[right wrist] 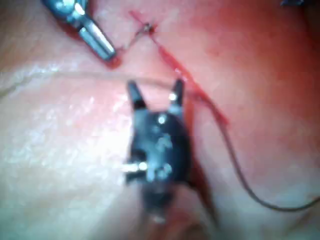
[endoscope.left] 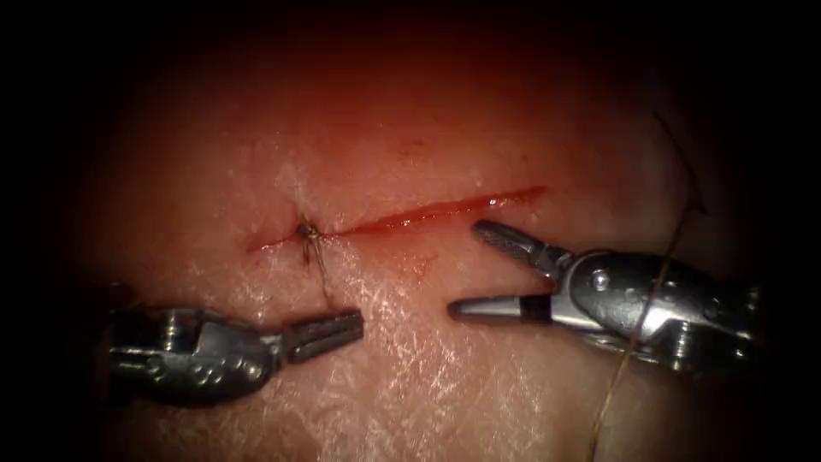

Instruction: Wound Closure

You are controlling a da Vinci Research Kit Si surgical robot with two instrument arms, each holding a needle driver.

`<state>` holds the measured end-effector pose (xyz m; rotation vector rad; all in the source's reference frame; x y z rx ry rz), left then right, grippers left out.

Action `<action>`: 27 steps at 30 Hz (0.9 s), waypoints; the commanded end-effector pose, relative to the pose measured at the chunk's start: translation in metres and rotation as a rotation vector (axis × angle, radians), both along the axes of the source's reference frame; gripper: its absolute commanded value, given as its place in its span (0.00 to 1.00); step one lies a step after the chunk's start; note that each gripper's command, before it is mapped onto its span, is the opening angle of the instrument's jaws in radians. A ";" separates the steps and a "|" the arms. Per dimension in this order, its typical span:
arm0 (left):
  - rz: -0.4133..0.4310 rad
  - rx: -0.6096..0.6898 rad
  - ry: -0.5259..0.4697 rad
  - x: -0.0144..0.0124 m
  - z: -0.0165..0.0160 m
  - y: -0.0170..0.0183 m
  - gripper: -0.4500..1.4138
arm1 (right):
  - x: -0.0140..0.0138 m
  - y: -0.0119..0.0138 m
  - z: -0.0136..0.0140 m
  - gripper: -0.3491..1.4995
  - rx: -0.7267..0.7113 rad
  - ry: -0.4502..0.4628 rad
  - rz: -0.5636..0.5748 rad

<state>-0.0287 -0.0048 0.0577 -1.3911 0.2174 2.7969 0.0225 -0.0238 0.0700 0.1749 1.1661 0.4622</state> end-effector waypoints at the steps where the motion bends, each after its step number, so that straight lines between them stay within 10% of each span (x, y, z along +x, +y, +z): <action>1: 0.000 0.003 -0.011 -0.0002 0.0004 -0.0001 0.00 | 0.0009 -0.0007 0.0005 0.78 0.003 0.001 -0.003; 13: -0.074 0.022 -0.075 0.0052 -0.0038 0.0065 0.00 | 0.0070 -0.0004 0.0013 0.75 -0.214 0.053 -0.220; 27: -0.090 0.029 -0.069 0.0060 -0.0032 0.0071 0.00 | 0.0128 0.0016 0.0017 0.78 -0.225 0.007 -0.165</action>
